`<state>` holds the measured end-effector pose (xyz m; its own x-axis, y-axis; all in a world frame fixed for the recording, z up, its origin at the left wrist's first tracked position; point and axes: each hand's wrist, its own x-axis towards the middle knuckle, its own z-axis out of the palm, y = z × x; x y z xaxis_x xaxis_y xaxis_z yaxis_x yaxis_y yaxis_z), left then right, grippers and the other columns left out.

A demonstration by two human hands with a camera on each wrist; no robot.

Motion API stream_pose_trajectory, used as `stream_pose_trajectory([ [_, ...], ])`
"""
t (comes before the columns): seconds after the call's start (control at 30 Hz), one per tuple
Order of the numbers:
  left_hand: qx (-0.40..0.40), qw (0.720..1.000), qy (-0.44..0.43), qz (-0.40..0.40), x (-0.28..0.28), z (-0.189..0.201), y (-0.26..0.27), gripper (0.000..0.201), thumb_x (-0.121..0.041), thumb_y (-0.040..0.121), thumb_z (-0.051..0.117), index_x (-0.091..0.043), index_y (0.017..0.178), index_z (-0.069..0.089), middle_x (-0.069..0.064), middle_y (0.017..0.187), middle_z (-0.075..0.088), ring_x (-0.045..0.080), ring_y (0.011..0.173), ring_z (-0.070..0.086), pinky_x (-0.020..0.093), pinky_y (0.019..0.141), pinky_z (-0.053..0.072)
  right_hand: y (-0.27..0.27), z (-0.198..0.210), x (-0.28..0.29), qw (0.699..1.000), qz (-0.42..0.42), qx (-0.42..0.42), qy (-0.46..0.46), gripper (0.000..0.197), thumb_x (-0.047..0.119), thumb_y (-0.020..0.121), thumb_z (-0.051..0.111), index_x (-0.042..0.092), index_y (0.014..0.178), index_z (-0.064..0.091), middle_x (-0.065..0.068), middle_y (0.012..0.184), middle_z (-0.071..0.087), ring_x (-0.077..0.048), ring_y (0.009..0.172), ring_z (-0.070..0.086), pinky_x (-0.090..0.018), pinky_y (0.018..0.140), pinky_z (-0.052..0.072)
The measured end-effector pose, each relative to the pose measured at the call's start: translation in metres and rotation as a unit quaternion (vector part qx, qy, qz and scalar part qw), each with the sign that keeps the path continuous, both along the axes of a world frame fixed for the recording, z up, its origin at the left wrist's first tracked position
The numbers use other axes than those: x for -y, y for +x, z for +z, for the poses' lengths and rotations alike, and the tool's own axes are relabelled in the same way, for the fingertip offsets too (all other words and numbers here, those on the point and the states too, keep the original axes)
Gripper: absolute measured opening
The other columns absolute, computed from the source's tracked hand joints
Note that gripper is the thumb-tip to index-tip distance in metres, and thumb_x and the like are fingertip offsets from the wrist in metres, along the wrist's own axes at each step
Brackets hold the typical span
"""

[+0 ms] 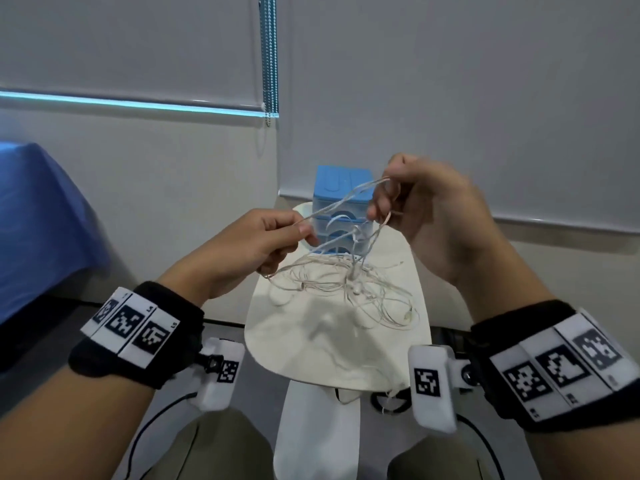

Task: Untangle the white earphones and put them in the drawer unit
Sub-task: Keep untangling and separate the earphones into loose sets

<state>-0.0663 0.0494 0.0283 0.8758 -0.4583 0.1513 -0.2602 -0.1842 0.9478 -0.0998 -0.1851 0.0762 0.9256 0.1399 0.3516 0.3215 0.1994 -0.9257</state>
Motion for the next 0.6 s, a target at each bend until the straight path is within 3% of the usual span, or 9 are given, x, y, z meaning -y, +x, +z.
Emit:
stream_pose_trajectory([
  [0.1,-0.018,0.998,-0.048,-0.031,-0.005,0.006,0.001,0.029,-0.035,0.096,0.057,-0.013,0.086,0.072,-0.002,0.065,0.028,0.012,0.054,0.022,0.020,0.047,0.026,-0.006,0.010,0.006,0.998,0.056,-0.023,0.027,0.017,0.021,0.082,0.052,0.012,0.072,0.042,-0.004,0.065,0.042,-0.020,0.060,0.050,-0.033,0.067,0.041],
  [0.23,-0.042,0.997,-0.069,0.001,-0.007,0.023,0.005,0.049,-0.045,0.101,0.047,-0.012,0.071,0.068,0.001,0.062,0.027,0.013,0.048,0.023,0.024,0.046,0.033,-0.007,0.009,0.017,0.993,0.078,-0.060,-0.064,0.012,0.014,0.084,0.058,0.013,0.075,0.051,-0.002,0.065,0.035,-0.016,0.058,0.034,-0.028,0.056,0.030],
  [0.3,-0.041,0.997,-0.070,0.018,-0.004,0.034,0.009,0.058,-0.044,0.108,0.040,-0.013,0.067,0.067,0.003,0.060,0.027,0.014,0.046,0.028,0.028,0.049,0.042,-0.003,0.002,0.023,0.983,0.048,-0.089,-0.151,0.025,0.008,0.091,0.061,0.016,0.068,0.055,-0.002,0.061,0.036,-0.018,0.056,0.040,-0.029,0.056,0.034],
  [0.37,-0.047,0.995,-0.092,0.010,0.001,0.046,0.013,0.062,-0.047,0.108,0.037,-0.011,0.068,0.067,0.006,0.058,0.034,0.018,0.048,0.040,0.032,0.058,0.053,-0.001,-0.006,0.025,0.959,0.029,-0.111,-0.261,0.032,0.009,0.098,0.058,0.015,0.067,0.055,-0.006,0.058,0.045,-0.027,0.063,0.059,-0.031,0.058,0.041],
  [0.47,-0.037,0.992,-0.114,-0.026,0.013,0.068,0.014,0.062,-0.050,0.108,0.035,-0.010,0.073,0.068,0.008,0.064,0.050,0.023,0.058,0.058,0.037,0.074,0.058,-0.002,-0.014,0.027,0.930,0.053,-0.154,-0.330,0.021,0.019,0.102,0.059,0.004,0.086,0.059,-0.021,0.074,0.064,-0.034,0.086,0.073,-0.029,0.065,0.052],
  [0.53,-0.044,0.992,-0.108,-0.048,0.019,0.080,0.013,0.063,-0.057,0.104,0.037,-0.009,0.078,0.070,0.007,0.066,0.050,0.022,0.056,0.054,0.035,0.068,0.056,-0.003,-0.016,0.029,0.933,0.065,-0.167,-0.313,0.021,0.022,0.101,0.062,0.004,0.090,0.060,-0.021,0.082,0.069,-0.033,0.091,0.070,-0.031,0.070,0.054],
  [0.6,-0.054,0.994,-0.073,-0.058,0.026,0.087,0.013,0.066,-0.067,0.095,0.042,-0.009,0.085,0.070,0.005,0.064,0.044,0.019,0.051,0.041,0.030,0.057,0.045,-0.004,-0.013,0.031,0.945,0.067,-0.149,-0.284,0.021,0.022,0.099,0.064,0.006,0.085,0.061,-0.016,0.082,0.070,-0.030,0.092,0.065,-0.034,0.075,0.052],
])
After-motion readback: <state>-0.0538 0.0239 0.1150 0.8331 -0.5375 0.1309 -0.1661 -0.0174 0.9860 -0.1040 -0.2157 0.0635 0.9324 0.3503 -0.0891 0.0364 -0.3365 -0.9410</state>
